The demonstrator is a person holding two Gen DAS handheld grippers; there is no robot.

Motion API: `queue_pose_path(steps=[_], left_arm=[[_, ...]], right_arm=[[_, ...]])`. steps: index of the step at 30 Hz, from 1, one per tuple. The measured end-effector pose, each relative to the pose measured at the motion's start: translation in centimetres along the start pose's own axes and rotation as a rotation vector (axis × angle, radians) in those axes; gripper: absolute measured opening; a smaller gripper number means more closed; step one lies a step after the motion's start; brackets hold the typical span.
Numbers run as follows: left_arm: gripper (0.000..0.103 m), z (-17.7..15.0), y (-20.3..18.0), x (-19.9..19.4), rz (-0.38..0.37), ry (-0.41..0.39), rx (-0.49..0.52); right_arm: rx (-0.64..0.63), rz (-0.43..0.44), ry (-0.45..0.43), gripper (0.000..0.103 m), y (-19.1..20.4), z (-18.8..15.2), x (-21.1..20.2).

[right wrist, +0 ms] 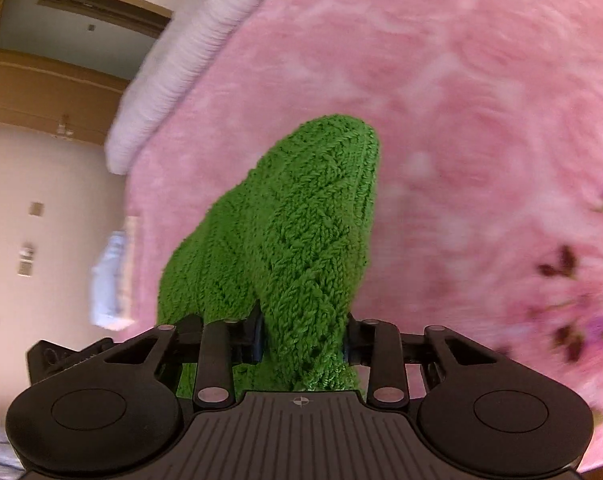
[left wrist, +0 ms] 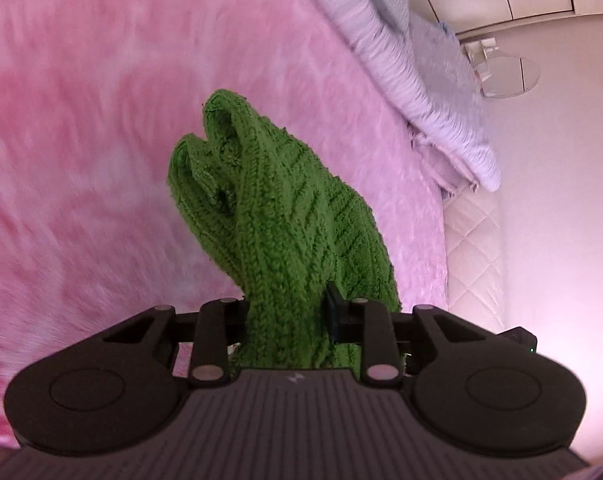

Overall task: Fold clothes
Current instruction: 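Lift the sweater with both grippers and carry it toward the towel stack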

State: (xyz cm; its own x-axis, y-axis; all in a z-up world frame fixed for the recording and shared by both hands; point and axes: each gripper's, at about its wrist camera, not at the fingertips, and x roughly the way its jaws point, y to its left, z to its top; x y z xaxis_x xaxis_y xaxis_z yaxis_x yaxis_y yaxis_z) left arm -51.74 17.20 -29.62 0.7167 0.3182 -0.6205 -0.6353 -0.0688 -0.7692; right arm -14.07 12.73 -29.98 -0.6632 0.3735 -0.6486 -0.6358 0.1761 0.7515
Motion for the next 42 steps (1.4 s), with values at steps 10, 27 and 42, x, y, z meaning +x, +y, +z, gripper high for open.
queue_pose_path(steps=[10,27,42], left_arm=[[0.025,3.9,0.7,-17.6,0.021,-0.254,-0.058],[0.025,24.6,22.8,-46.4,0.088,-0.272,0.035],[0.025,43.2,36.5,-44.9,0.063,-0.211,0.085]], right_arm=[[-0.122,0.187,0.121,0.033,15.8,2.1,4.1],[-0.093,0.288,0.105,0.033,46.9,-8.2,35.6],[-0.051,0.208,0.000,0.033,54.0,-3.3,55.7]])
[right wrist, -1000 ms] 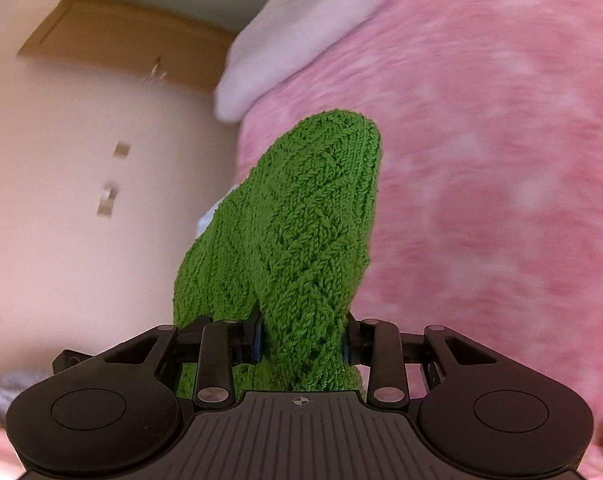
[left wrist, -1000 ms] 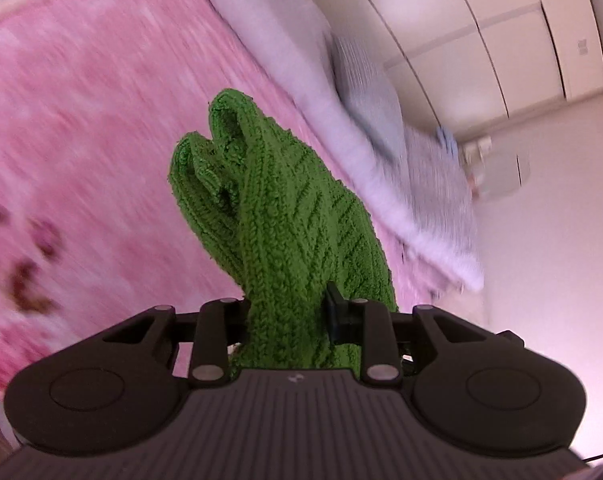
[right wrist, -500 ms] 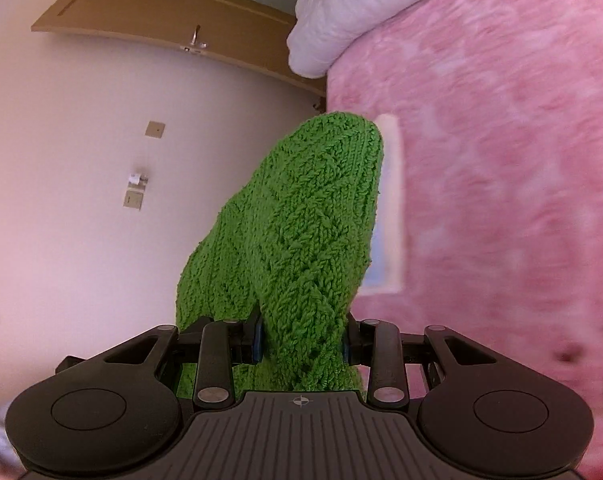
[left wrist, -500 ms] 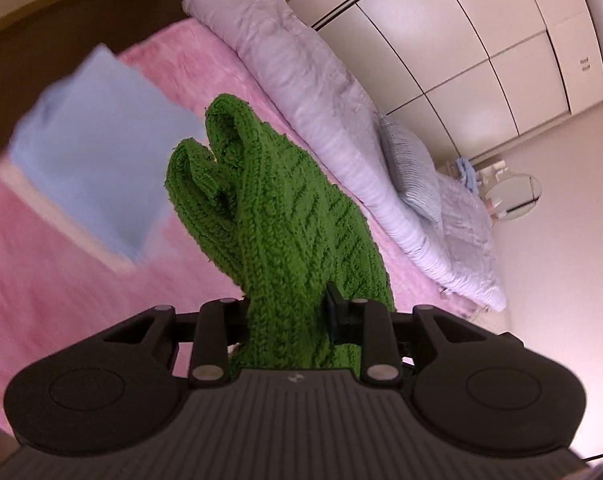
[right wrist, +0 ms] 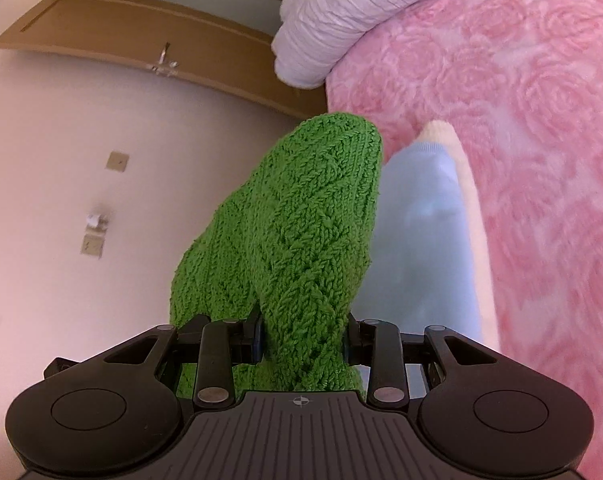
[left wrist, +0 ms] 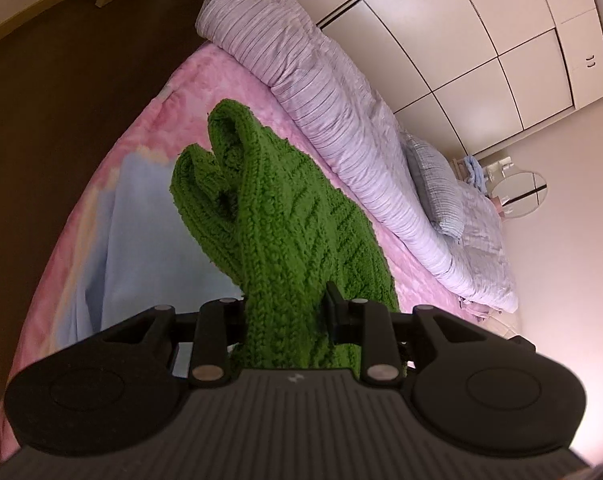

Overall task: Fold clothes
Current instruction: 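Lift the sweater with both grippers and carry it toward the towel stack, then lower the sweater onto the folded towels with both grippers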

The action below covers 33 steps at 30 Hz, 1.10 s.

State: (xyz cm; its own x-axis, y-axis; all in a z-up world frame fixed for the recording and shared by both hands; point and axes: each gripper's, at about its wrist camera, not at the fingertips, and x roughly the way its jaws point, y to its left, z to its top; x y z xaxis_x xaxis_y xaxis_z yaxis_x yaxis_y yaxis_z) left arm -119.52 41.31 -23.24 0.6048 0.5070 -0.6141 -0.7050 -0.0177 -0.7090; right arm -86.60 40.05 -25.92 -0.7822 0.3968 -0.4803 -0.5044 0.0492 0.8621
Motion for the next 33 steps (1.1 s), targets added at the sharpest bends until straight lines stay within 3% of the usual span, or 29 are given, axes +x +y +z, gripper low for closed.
queue_pose_path(steps=[8,11,16,21,24,29,33], left_arm=[[0.026,2.7,5.3,5.2,0.008,0.039,-0.025],[0.028,2.5,8.1,7.6,0.074,0.085,-0.061],[0.029,2.5,8.9,6.6,0.115,0.059,-0.080],[0.020,1.9,5.5,0.8,0.301,-0.048,0.047],[0.009,-0.1,2.4,-1.1,0.351,-0.036,0.195],[0.002,-3.3,0.0,1.1,0.386,0.021,0.363],[0.000,-4.7,1.2,3.8,0.435,0.068,0.409]], right_arm=[[0.008,-0.052,-0.021,0.034,-1.9,2.4,4.3],[-0.042,-0.165,0.001,0.042,-2.6,2.5,6.6],[-0.153,-0.306,0.029,0.050,-1.7,1.9,7.9],[-0.396,-0.408,-0.032,0.052,2.2,0.6,4.9],[-0.563,-0.436,-0.036,0.051,4.5,-1.6,3.1],[-0.757,-0.499,0.071,0.026,6.3,-6.8,4.8],[-0.763,-0.519,0.141,0.022,4.7,-9.7,7.5]])
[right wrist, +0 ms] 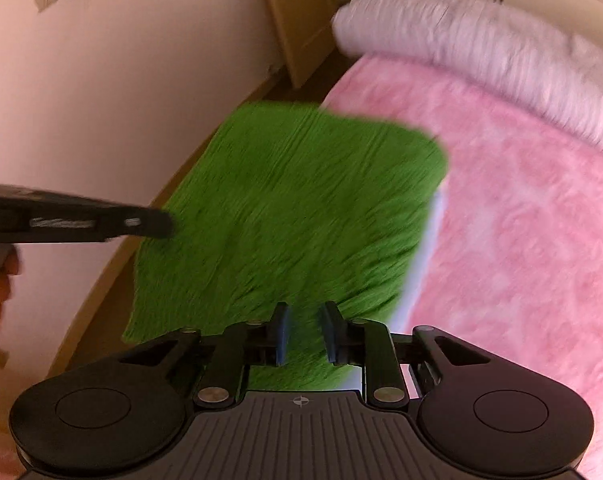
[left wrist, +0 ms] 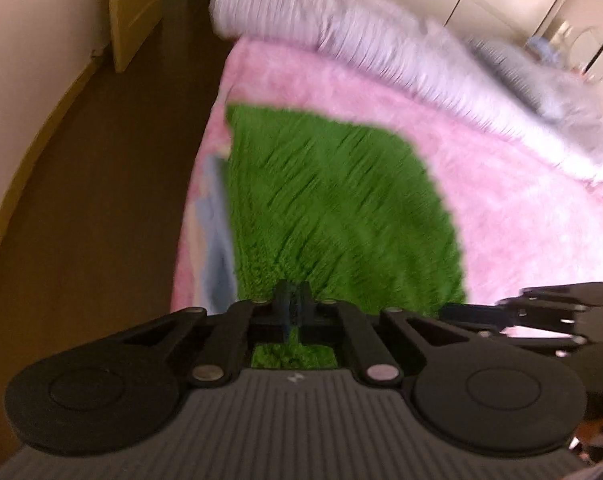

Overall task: Fold clothes
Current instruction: 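Lower the sweater onto the folded towels with both grippers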

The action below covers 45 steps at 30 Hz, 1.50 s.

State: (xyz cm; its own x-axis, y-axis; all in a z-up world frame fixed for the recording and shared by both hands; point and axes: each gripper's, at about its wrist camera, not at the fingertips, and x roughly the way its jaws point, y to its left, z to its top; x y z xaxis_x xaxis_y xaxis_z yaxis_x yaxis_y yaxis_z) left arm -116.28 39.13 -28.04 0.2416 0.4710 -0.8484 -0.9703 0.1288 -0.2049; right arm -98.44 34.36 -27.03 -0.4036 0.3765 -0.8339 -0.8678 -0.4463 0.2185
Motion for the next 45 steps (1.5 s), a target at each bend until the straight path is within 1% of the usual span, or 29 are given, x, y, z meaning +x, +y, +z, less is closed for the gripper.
queue_pose_path(steps=[3,5,8,11,13,16,17,19,22,23,24,27,31,34,35,38,39,41,43,45], left_arm=[[0.000,-0.7,0.8,1.6,0.020,-0.002,0.020],[0.001,-0.8,1.8,2.1,0.017,-0.003,-0.001],[0.002,-0.9,3.0,1.9,0.011,-0.005,-0.036],[0.002,-0.9,2.7,0.5,0.001,-0.005,-0.033],[0.000,-0.8,2.1,-0.8,-0.015,-0.015,-0.026],[0.000,-1.3,1.6,-2.8,-0.076,-0.021,-0.046],[0.000,-1.6,1.5,-3.1,-0.091,-0.016,-0.051],[0.000,-2.2,1.3,-3.1,-0.093,0.008,-0.044],[0.000,-3.1,1.6,-1.9,-0.080,0.035,-0.058],[0.000,-3.2,1.8,-1.4,-0.078,0.034,-0.069],[0.002,-3.3,1.9,-1.0,-0.067,0.031,-0.065],[0.003,-3.4,2.1,-0.1,-0.028,0.016,-0.047],[0.003,-3.0,1.7,-0.5,-0.013,0.022,-0.031],[0.000,-2.2,1.4,-1.6,-0.021,0.015,-0.028],[0.000,-1.8,1.4,-2.0,-0.027,0.006,-0.027],[0.000,-0.3,1.5,-2.8,-0.063,-0.033,-0.035],[0.000,0.2,1.5,-2.7,-0.076,-0.044,-0.036],[0.000,1.3,1.2,-2.0,-0.085,-0.061,-0.025],[0.000,2.0,0.5,-0.5,-0.071,-0.057,0.004],[0.000,2.0,0.3,1.5,-0.036,-0.034,0.023]], right_arm=[[-0.014,0.012,0.011,0.022,0.8,-0.6,2.0],[-0.026,0.017,0.012,0.022,1.3,-0.6,2.9],[-0.073,0.001,0.008,0.022,2.2,-0.3,3.6],[-0.047,0.014,-0.013,0.022,1.8,-0.5,2.4],[-0.014,0.028,-0.035,0.022,1.0,-0.6,0.8],[0.014,0.022,-0.075,0.022,0.0,-0.6,-1.2],[0.029,0.025,-0.088,0.022,-0.3,-0.5,-1.6],[0.059,0.032,-0.104,0.022,-0.9,-0.2,-2.1],[0.084,0.008,-0.052,0.022,-1.1,-0.1,-0.5],[0.085,0.007,-0.030,0.022,-1.1,-0.2,0.4],[0.086,0.008,-0.012,0.022,-1.0,-0.5,1.3],[0.083,0.033,0.009,0.022,-0.7,-0.4,3.3],[0.041,0.008,0.051,0.022,0.0,0.8,3.5],[0.058,0.004,0.056,0.022,-0.5,1.5,2.6],[0.065,0.004,0.045,0.022,-0.7,1.8,2.0],[0.078,-0.017,-0.038,0.022,-1.3,2.8,-0.2],[0.079,-0.033,-0.059,0.022,-1.6,3.3,-0.5],[0.094,-0.067,-0.060,0.022,-2.3,4.1,-0.4],[0.118,-0.085,-0.040,0.022,-3.3,4.7,0.7],[0.114,-0.089,-0.017,0.022,-3.5,5.0,2.0]])
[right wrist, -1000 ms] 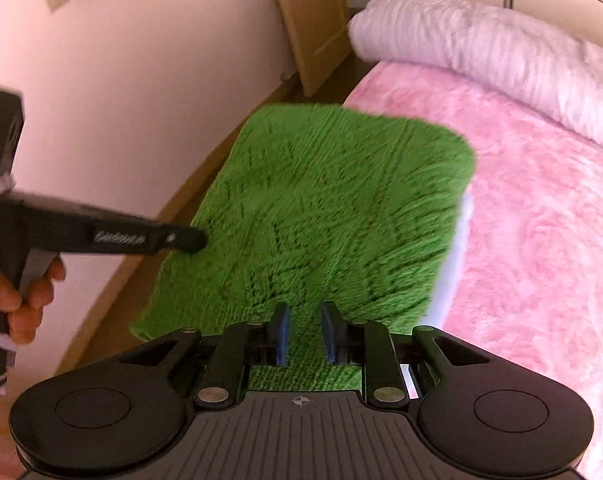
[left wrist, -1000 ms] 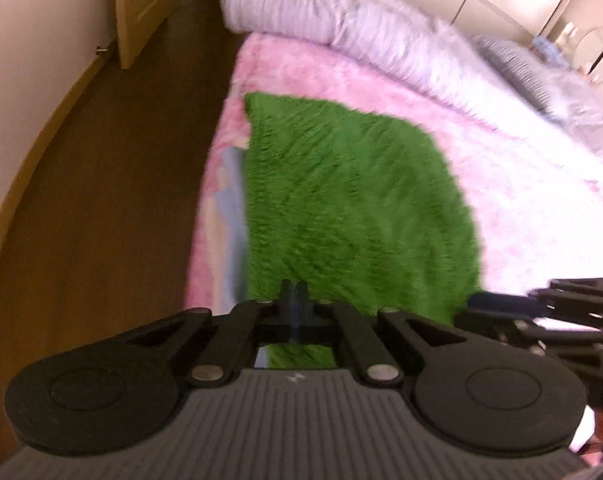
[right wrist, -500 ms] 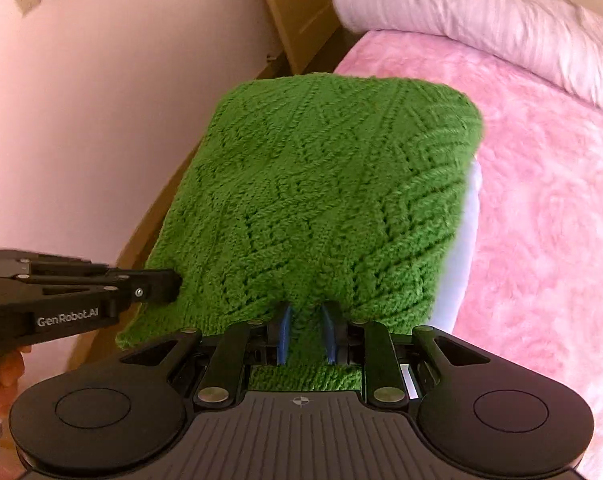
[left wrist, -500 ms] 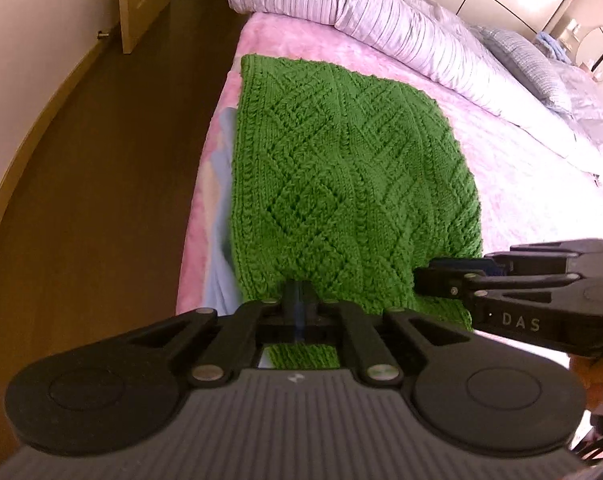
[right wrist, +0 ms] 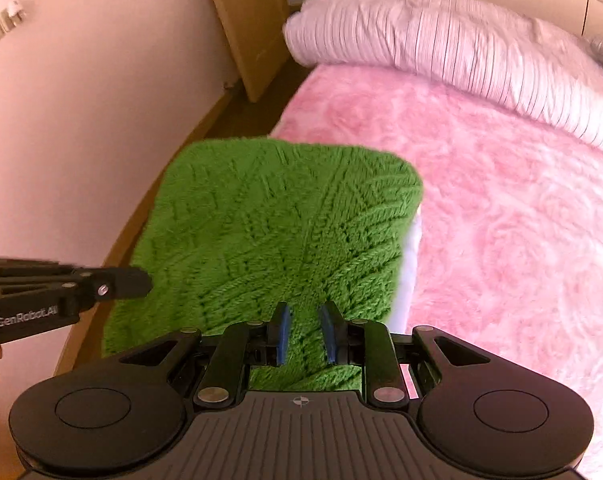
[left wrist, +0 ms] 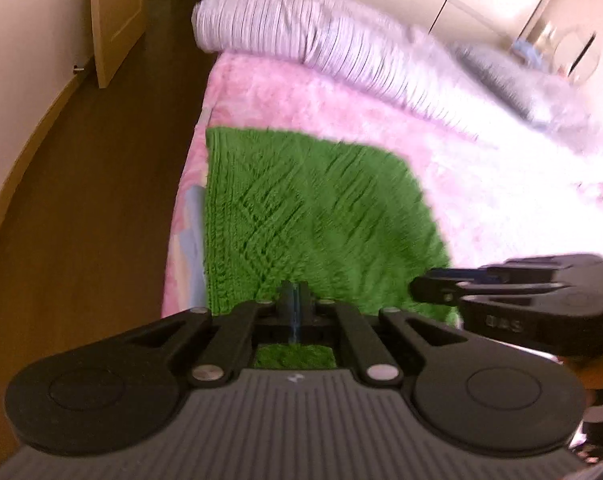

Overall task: Fold clothes
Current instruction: 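Lower the sweater onto the folded towels with both grippers, then release the sweater and raise both open grippers away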

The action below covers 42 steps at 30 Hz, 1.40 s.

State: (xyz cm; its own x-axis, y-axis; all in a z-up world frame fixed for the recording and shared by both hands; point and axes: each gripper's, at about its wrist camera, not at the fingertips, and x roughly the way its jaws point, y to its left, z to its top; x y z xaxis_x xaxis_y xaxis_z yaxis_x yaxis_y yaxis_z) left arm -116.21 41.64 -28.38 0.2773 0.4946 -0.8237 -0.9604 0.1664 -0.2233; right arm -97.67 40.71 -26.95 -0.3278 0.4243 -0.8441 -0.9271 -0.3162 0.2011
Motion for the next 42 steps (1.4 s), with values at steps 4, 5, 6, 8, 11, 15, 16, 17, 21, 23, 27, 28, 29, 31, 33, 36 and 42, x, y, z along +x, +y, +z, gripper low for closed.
queue_pose_path(steps=[4,5,6,8,11,15,16,17,21,23,27,28,29,31,33,36,42], left_arm=[[0.001,-0.4,1.5,1.1,0.008,0.003,-0.067],[0.001,-0.3,1.6,0.8,0.010,0.004,-0.075],[0.001,-0.3,1.5,0.5,0.016,0.004,-0.071],[0.000,-0.3,1.2,-0.5,0.024,0.001,-0.064],[0.000,-1.1,1.0,-2.4,0.011,-0.019,-0.095],[0.000,-3.2,0.5,-4.1,0.027,-0.016,-0.130],[0.000,-3.9,0.4,-4.1,0.035,-0.006,-0.137],[0.000,-4.5,0.3,-4.0,0.049,0.011,-0.144],[0.000,-5.6,0.2,-3.7,0.089,0.030,-0.186],[0.001,-5.5,-0.5,-4.6,0.114,0.019,-0.183],[0.003,-5.5,-2.5,-7.8,0.220,-0.006,-0.179],[0.008,-5.6,-3.1,-8.8,0.248,-0.017,-0.180],[0.012,-5.7,-4.0,-9.8,0.271,-0.030,-0.181],[0.024,-5.8,-5.5,-11.8,0.293,-0.059,-0.191],[0.025,-6.2,-7.4,-13.8,0.298,-0.091,-0.218],[0.028,-7.3,-10.7,-15.7,0.333,-0.127,-0.269],[0.038,-10.4,-19.3,-18.8,0.447,-0.173,-0.393]], right_arm=[[-0.085,-0.030,0.000,0.022,0.9,-0.3,0.7],[-0.094,-0.033,0.002,0.022,1.1,-0.4,0.8],[-0.098,-0.034,0.003,0.022,1.2,-0.6,0.8],[-0.086,-0.027,0.006,0.022,0.8,-1.2,0.3],[-0.071,-0.019,-0.001,0.022,0.7,-0.6,0.4],[-0.075,0.019,-0.038,0.022,1.2,-1.3,-1.3],[-0.085,0.031,-0.036,0.022,1.4,-1.8,-1.6],[-0.095,0.040,-0.022,0.022,1.6,-2.5,-1.7],[-0.149,0.064,0.071,0.022,2.1,-5.0,0.2],[-0.177,0.062,0.059,0.022,2.3,-5.2,-0.2],[-0.125,0.104,0.021,0.023,1.7,-4.4,-3.6],[-0.120,0.107,0.014,0.023,1.5,-4.5,-4.6],[-0.115,0.110,0.007,0.023,1.3,-4.6,-5.7],[-0.116,0.111,-0.001,0.024,0.8,-5.1,-8.0],[-0.127,0.114,-0.010,0.028,0.4,-5.7,-9.9],[-0.157,0.138,-0.037,0.036,-0.4,-6.7,-12.8],[-0.246,0.235,-0.073,0.043,-4.2,-8.1,-17.9]])
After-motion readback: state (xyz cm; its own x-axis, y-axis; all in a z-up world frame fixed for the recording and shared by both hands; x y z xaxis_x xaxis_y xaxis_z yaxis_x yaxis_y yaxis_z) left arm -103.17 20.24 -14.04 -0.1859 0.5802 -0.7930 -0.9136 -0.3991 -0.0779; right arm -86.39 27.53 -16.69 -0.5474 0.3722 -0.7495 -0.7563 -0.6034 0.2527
